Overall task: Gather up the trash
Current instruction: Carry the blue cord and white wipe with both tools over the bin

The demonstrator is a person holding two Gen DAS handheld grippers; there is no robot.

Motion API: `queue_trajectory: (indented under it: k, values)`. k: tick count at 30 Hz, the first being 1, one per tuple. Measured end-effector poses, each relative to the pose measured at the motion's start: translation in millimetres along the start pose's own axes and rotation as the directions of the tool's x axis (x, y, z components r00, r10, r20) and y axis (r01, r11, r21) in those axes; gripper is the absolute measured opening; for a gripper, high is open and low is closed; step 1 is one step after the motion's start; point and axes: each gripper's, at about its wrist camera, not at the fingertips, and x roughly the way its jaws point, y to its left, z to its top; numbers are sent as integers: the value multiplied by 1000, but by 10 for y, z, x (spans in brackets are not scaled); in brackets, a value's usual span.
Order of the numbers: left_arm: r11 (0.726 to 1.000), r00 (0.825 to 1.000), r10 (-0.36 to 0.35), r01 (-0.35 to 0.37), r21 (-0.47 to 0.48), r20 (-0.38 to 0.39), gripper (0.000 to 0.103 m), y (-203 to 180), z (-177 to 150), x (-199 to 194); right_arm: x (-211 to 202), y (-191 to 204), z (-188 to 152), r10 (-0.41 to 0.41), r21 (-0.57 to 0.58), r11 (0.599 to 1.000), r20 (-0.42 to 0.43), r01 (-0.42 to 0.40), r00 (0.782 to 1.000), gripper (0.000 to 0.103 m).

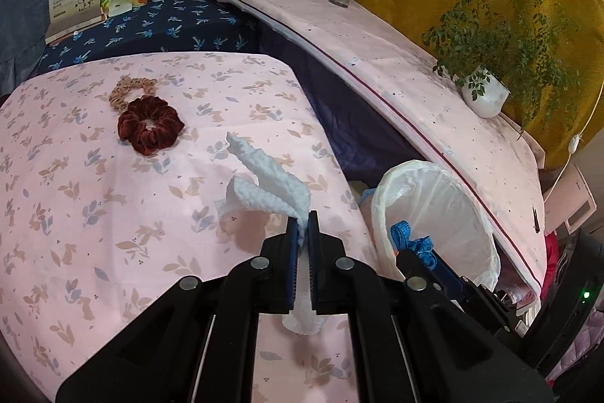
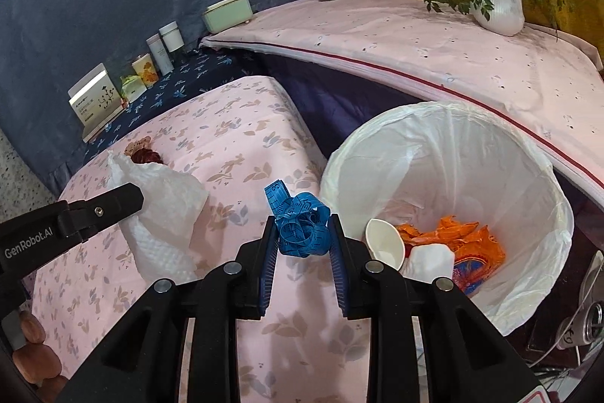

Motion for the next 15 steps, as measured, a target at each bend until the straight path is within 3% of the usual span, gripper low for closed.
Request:
queue_trajectory:
  k: [15]
  values:
    - [989,997,-76,74,125,8,4,-850,88,7,-200,-716,77,-71,92,994,40,67,997,25]
